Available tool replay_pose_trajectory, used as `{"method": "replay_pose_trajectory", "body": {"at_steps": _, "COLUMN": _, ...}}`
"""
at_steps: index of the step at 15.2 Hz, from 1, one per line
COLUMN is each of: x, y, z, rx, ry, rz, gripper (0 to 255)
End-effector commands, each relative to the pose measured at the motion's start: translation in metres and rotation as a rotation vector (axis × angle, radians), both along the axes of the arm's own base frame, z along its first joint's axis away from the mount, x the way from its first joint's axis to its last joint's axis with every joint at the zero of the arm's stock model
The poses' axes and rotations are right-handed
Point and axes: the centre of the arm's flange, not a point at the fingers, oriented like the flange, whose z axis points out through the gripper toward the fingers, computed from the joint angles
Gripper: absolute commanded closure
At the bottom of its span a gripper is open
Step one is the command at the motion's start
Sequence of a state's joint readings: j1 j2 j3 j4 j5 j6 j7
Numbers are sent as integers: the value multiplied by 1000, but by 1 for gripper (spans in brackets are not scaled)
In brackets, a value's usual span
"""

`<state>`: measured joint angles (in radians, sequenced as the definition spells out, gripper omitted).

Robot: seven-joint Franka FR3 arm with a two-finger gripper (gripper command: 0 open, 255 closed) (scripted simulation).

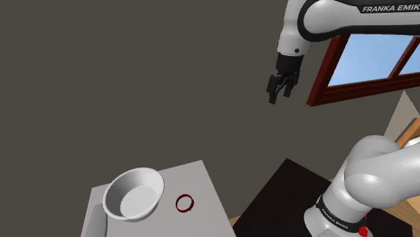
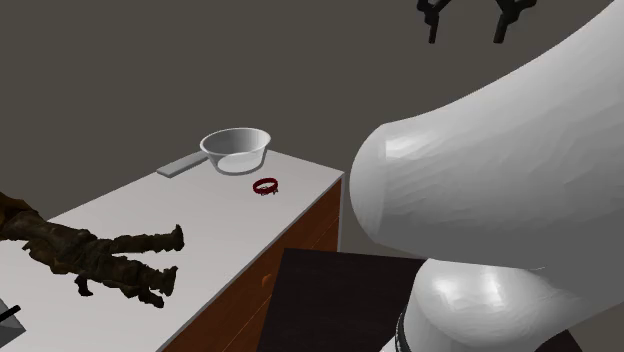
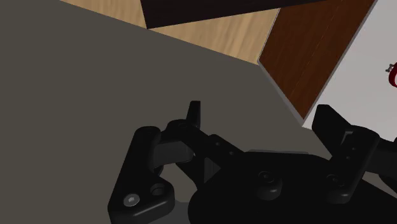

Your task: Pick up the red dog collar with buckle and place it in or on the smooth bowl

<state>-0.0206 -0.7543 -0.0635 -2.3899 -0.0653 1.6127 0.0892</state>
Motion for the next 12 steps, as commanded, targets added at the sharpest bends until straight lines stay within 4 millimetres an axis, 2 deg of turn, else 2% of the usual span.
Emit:
{"method": "replay_pose_trajectory", "body": {"at_steps": 1, "x": 0, "y": 0, "z": 0, "rx": 0, "ry": 0, "rz": 0, "gripper": 0}}
{"method": "replay_pose_trajectory", "body": {"at_steps": 12, "x": 8, "y": 121, "z": -90, "rx": -46, "ry": -23, "rz": -117, "gripper": 0}}
